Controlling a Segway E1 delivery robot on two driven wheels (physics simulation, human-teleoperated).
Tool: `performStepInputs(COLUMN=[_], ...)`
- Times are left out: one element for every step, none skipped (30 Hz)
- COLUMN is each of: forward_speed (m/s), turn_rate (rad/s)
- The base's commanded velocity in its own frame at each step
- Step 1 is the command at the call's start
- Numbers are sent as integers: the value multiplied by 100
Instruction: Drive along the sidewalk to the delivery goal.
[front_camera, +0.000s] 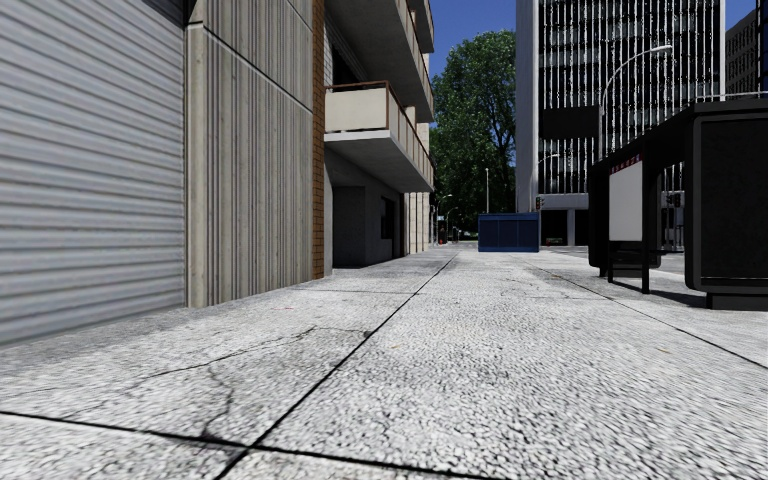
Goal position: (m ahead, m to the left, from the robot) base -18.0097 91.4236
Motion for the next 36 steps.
performStepInputs(forward_speed=[0, 0, 0, 0, 0, 0, 0, 0, 0, 0, 0, 0, 0, 0, 0, 0, 0, 0, 0, 0, 0, 0, 0, 0, 0, 0, 0, 0, 0, 0, 0, 0, 0, 0, 0, 0], turn_rate=[0, 0, 0, 0, 0, 0, 0, 0, 0, 0, 0, 0, 0, 0, 0, 0, 0, 0, 0, 0, 0, 0, 0, 0, 0, 0, 0, 0, 0, 0, 13, 26, 50, 78, 94, 109])
